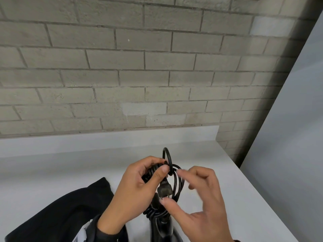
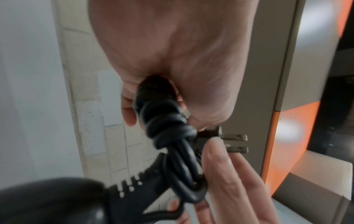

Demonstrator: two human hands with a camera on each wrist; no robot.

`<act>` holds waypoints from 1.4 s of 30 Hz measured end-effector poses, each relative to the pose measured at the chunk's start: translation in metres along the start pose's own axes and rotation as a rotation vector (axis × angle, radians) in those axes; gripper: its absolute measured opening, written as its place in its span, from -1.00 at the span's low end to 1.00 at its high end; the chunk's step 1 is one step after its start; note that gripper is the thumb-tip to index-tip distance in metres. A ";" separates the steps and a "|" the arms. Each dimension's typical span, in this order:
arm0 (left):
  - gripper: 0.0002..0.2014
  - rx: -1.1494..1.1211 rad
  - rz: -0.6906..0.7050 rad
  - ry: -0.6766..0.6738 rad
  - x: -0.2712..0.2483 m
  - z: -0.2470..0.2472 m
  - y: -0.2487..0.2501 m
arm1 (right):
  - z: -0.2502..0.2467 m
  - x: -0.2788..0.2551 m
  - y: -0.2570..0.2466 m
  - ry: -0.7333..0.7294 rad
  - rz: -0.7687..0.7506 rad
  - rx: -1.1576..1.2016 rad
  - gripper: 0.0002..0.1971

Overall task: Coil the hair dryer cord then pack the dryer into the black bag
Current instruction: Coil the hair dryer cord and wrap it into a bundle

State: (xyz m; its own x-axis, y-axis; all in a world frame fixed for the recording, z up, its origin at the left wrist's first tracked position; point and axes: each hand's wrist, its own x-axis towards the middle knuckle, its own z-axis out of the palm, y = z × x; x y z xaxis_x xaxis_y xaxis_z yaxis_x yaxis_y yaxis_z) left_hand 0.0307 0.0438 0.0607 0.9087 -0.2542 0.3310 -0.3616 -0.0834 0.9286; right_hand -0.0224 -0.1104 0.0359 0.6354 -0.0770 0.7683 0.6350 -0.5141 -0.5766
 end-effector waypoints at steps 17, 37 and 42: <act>-0.69 0.094 0.234 0.052 -0.011 0.008 0.004 | -0.027 0.034 -0.009 0.044 0.314 0.575 -0.57; -0.64 0.312 0.309 0.014 -0.009 0.007 0.015 | -0.041 0.095 -0.036 -0.121 0.502 0.744 -0.70; -0.62 0.294 0.351 -0.021 -0.011 0.005 0.013 | -0.036 0.113 -0.035 -0.147 0.657 0.821 -0.76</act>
State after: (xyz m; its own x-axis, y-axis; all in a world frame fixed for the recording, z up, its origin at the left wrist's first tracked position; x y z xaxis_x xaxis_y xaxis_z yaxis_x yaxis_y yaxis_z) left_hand 0.0149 0.0404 0.0685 0.7173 -0.3353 0.6107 -0.6934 -0.2575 0.6730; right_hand 0.0117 -0.1316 0.1529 0.9735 0.0023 0.2286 0.2151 0.3299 -0.9192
